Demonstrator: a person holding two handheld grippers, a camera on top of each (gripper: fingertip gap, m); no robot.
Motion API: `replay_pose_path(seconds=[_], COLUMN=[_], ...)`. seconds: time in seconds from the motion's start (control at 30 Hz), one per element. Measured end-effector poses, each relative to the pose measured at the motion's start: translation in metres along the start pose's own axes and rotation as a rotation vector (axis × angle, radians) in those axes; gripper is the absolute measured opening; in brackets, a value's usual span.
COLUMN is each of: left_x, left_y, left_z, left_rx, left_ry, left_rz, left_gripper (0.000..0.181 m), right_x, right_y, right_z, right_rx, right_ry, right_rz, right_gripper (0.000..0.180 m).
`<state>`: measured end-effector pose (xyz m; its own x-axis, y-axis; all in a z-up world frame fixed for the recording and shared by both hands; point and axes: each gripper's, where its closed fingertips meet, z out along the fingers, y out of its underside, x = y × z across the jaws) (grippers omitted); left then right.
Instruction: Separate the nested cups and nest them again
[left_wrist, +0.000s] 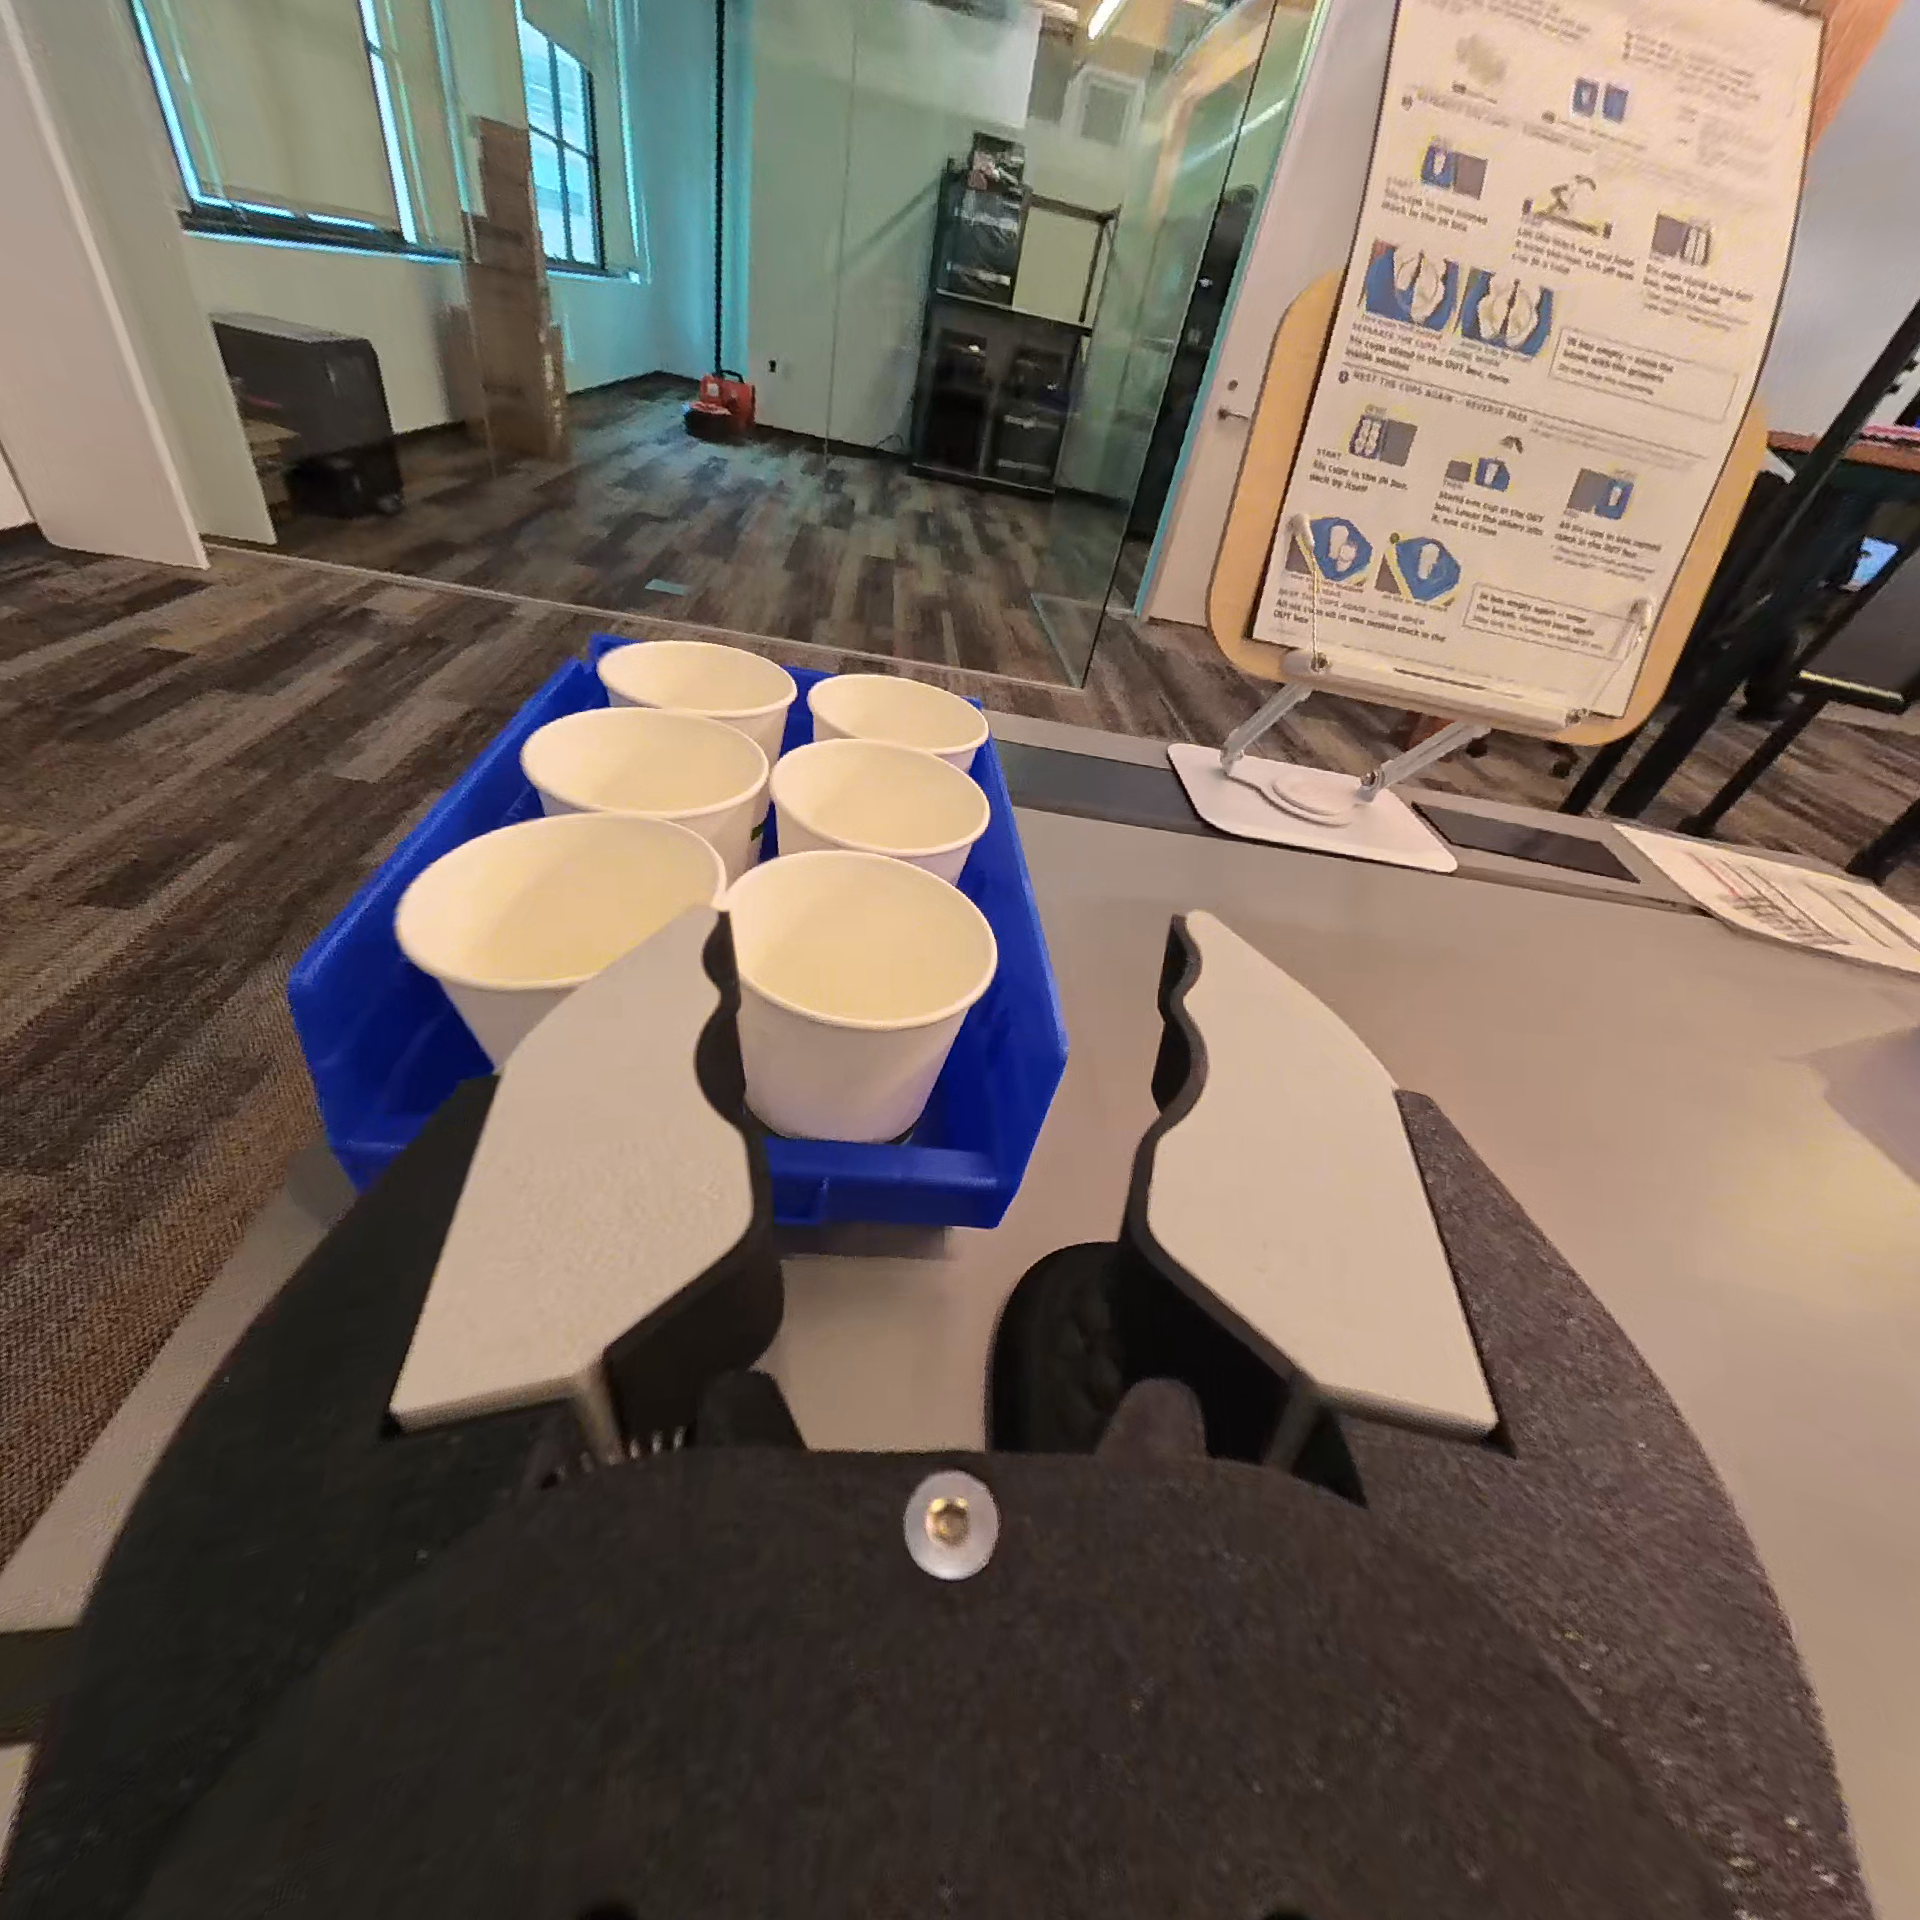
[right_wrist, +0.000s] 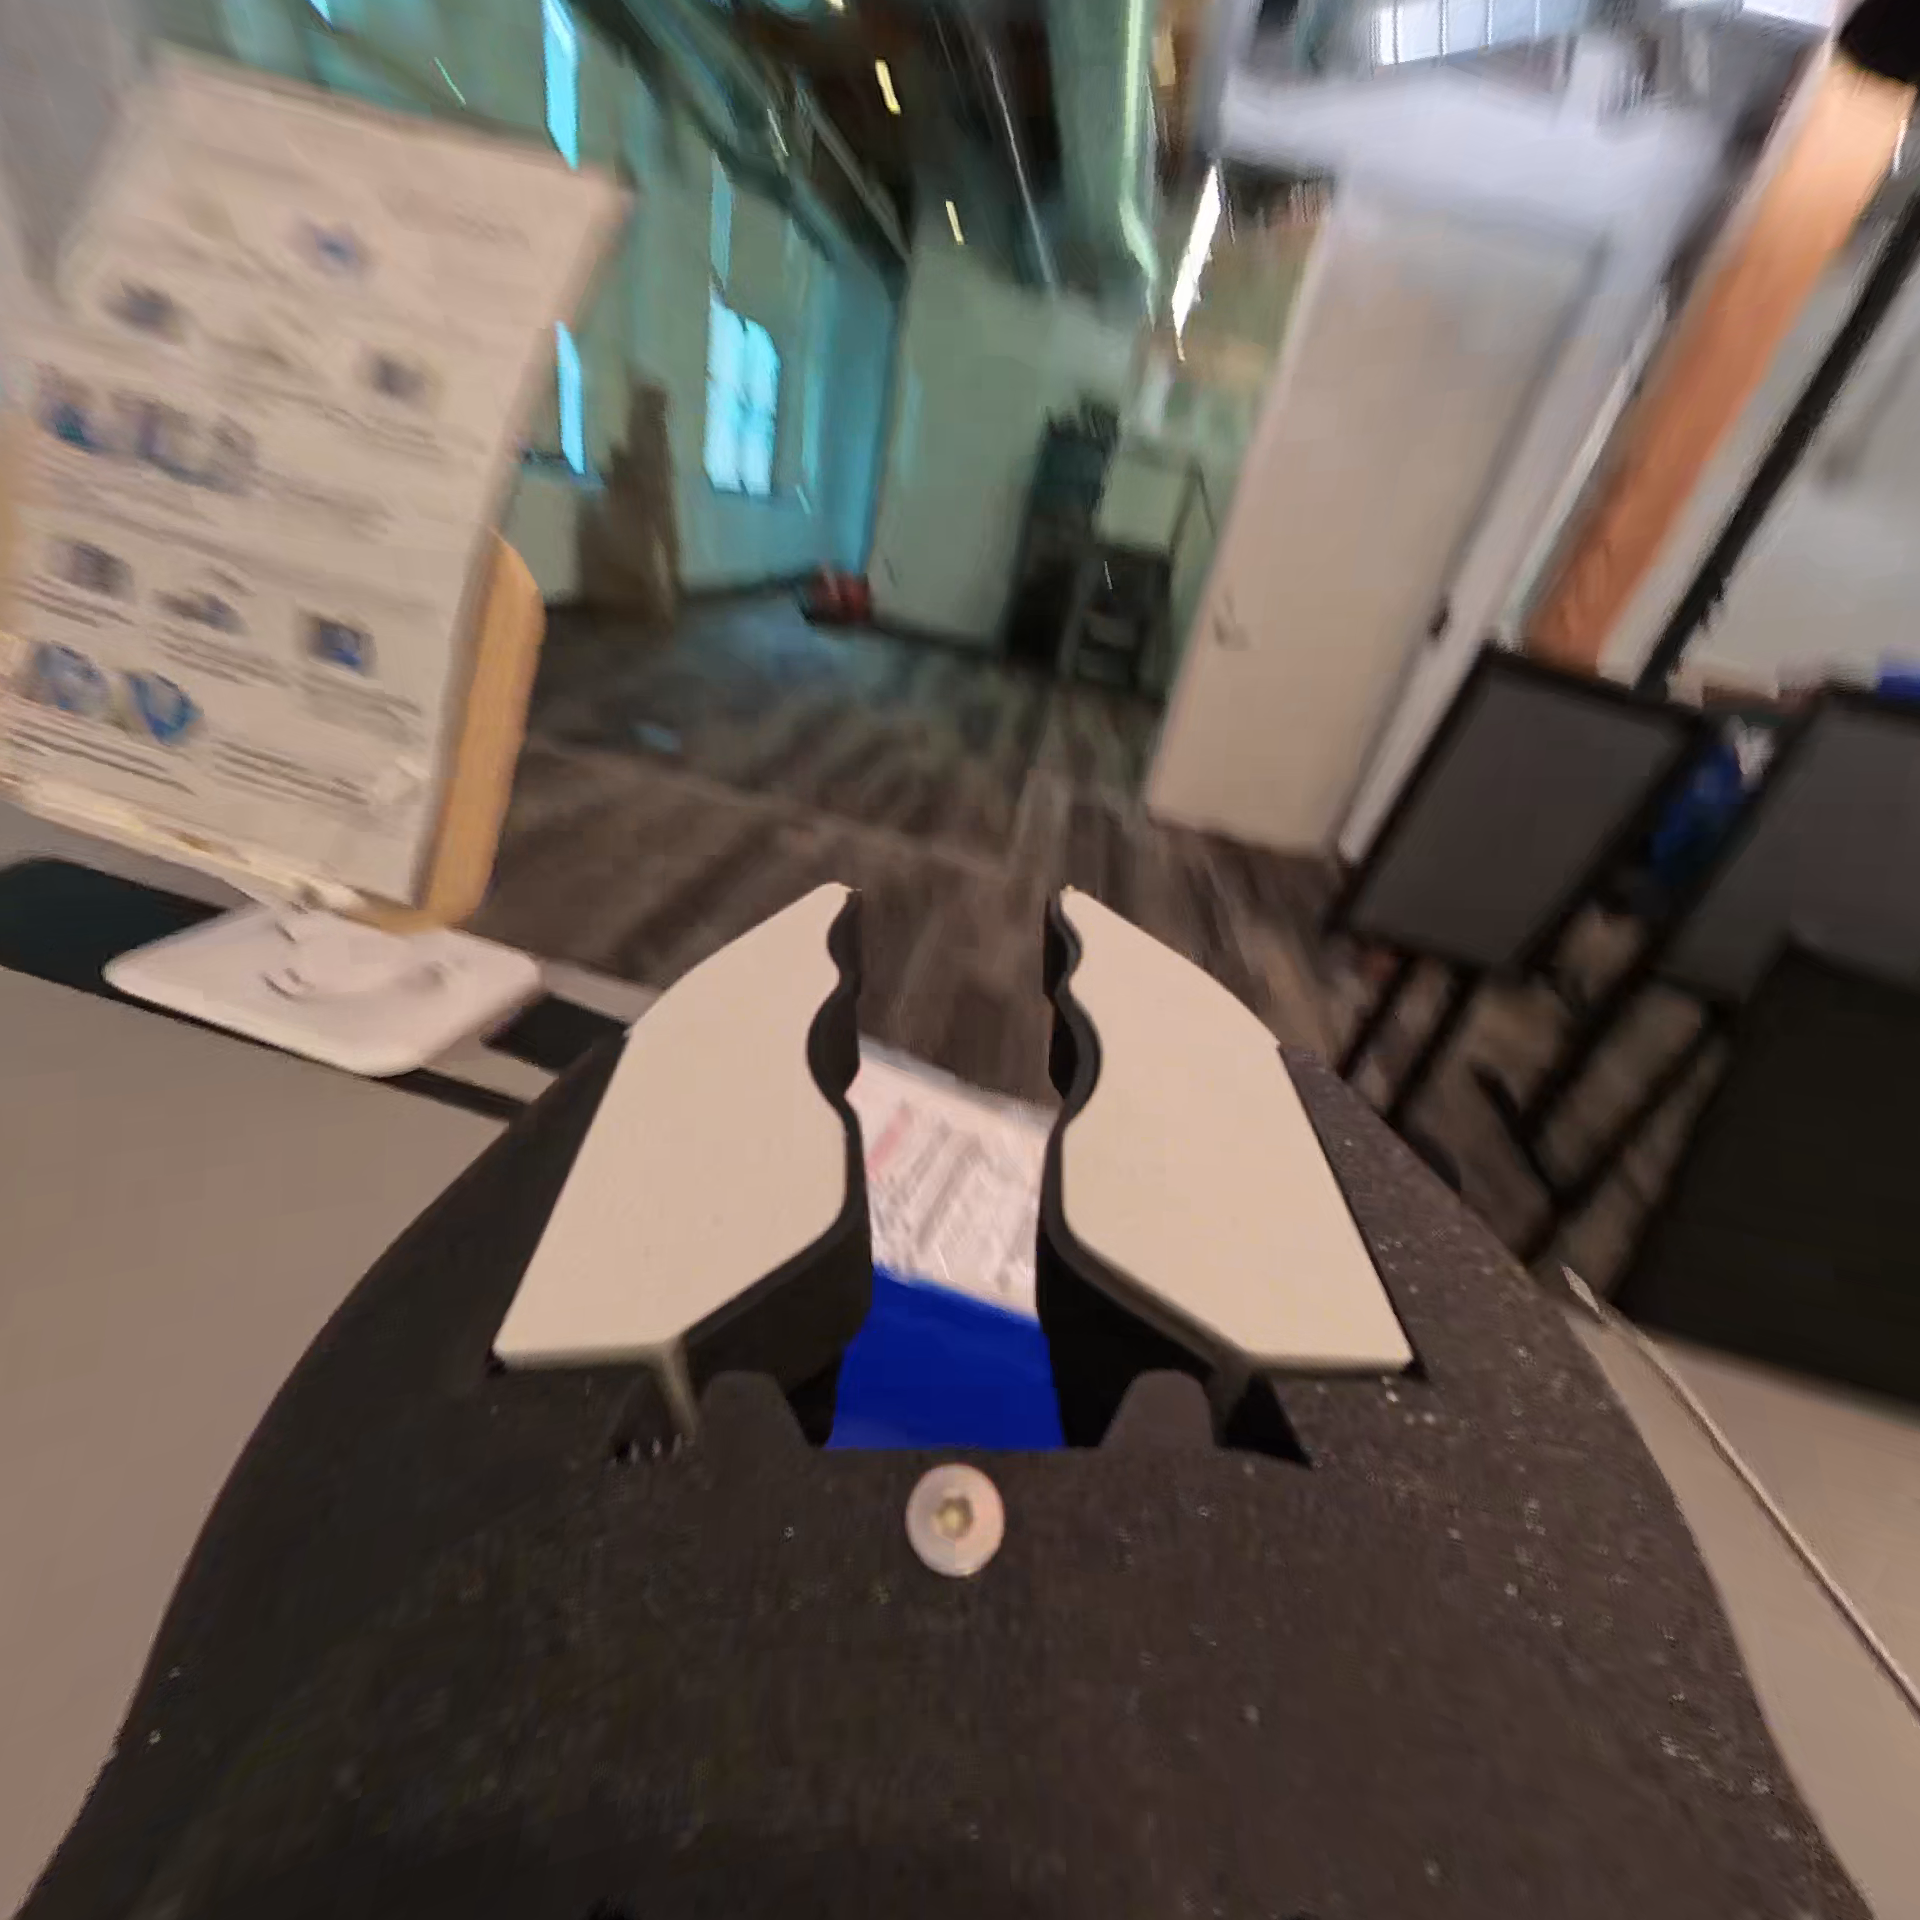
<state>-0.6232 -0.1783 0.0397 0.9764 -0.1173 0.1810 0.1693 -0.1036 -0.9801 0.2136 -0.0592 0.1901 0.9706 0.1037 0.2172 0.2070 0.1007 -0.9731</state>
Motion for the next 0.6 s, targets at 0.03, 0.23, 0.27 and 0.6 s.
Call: replay_pose_path(seconds=[0.03,0.23,0.27,0.6], left_x=[0.001,0.006,0.008,0.014], left_y=[0.003,0.021,0.022,0.066], left_z=[0.004,0.024,0.026,0.051], left_rx=[-0.020,-0.226,-0.249,-0.592], left_ry=[0.006,0.017,0.028,0.197], left_rz=[0.006,0.214,0.252,0.706], left_gripper=[0.077,0.068,0.067,0.058], right_x=[-0.022,-0.174,-0.197,-0.313], right_y=[-0.010,-0.025,-0.027,0.000], right_z=[0.001,0.021,0.022,0.027], right_rx=[0.053,0.026,0.008,-0.106], right_ry=[-0.046,-0.517,-0.590,-0.953], right_rz=[-0.006,0.153,0.151,0.099], right_gripper=[0.031,0.036,0.035,0.028])
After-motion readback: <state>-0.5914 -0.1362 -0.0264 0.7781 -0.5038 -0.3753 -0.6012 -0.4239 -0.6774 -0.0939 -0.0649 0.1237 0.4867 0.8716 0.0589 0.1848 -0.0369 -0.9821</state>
